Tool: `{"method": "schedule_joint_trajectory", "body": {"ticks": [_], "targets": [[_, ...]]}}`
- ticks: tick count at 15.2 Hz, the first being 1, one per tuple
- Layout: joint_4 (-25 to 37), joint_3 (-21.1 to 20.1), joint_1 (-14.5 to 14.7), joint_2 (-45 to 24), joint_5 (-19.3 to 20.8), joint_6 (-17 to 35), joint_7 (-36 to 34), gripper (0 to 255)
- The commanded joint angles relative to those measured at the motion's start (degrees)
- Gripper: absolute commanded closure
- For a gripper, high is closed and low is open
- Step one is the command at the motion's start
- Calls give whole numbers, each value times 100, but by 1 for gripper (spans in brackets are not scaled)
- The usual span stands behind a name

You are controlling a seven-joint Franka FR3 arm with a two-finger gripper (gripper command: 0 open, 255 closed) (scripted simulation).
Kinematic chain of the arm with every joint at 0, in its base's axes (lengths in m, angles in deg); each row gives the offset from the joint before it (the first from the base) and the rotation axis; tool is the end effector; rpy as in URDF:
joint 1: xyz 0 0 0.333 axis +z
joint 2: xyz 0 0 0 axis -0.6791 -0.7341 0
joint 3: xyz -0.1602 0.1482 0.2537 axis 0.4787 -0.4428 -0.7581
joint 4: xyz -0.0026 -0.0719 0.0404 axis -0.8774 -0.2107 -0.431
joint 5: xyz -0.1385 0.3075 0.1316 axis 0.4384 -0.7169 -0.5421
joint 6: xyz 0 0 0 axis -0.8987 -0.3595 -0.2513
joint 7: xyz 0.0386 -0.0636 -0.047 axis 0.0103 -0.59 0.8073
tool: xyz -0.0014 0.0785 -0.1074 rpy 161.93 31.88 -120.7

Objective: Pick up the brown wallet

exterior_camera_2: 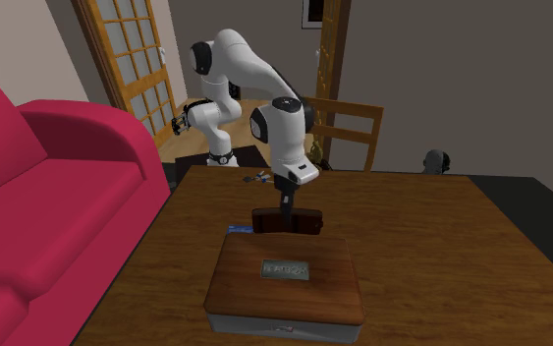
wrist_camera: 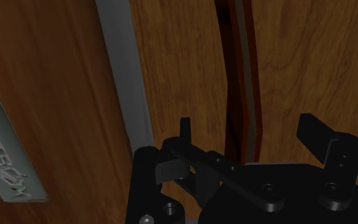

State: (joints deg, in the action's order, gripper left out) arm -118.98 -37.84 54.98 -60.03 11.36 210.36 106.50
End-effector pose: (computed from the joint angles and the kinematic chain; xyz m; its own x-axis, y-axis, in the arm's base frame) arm 0.6248 0.1015 0.4002 0.4580 0.8881 0.0389 0.8876 -0.4593 0.0346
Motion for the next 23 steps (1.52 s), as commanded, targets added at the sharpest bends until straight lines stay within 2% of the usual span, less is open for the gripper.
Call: {"method": "schedule_joint_trajectory", "body": {"ticks": [1, 2, 3, 12, 23], "targets": [[-83, -2, 2, -29, -3, 115, 2, 0], [-82, -2, 2, -30, -3, 114, 2, 0], [-78, -2, 1, -29, -3, 109, 3, 255], [-81, -2, 2, -31, -3, 114, 3, 255], [425, 7, 4, 218, 24, -641, -21, 255]]}}
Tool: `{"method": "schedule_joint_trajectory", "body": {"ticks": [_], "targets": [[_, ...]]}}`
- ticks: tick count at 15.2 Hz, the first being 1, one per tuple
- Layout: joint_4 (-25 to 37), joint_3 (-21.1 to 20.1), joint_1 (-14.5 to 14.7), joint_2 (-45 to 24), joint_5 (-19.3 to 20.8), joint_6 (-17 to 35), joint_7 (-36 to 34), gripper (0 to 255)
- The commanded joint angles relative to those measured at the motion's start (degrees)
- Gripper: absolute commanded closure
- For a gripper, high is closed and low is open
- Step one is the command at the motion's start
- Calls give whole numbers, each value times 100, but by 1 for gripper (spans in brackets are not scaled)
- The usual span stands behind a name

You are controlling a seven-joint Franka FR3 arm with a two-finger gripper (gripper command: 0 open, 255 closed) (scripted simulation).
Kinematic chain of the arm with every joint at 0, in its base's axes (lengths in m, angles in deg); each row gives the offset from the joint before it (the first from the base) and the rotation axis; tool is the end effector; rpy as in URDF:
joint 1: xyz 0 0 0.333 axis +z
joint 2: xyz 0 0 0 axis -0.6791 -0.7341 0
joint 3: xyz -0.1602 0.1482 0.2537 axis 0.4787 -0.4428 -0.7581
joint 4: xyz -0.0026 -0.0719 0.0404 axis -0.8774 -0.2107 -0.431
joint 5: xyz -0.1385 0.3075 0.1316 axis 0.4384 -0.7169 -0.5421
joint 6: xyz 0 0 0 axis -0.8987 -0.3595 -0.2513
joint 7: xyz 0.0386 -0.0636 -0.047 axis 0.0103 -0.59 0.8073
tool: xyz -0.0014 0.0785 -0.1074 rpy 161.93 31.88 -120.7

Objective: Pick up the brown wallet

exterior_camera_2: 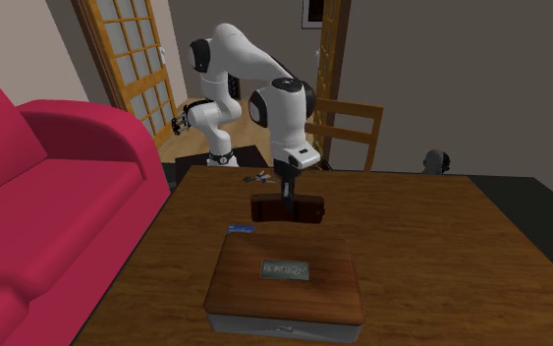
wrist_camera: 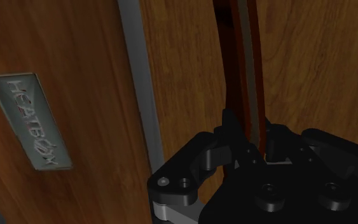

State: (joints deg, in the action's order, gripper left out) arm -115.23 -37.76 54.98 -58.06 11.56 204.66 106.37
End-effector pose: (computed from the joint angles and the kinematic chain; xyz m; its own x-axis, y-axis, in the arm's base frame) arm 0.6225 0.1008 0.4419 0.4577 0.8882 0.0391 0.8878 -0.4590 0.0348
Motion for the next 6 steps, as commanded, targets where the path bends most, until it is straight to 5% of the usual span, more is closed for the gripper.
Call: {"method": "schedule_joint_trajectory", "body": {"ticks": [1, 6], "targets": [[106, 0, 4, 37, 5, -142, -10, 255], [290, 2, 3, 80, 10, -368, -15, 255]]}}
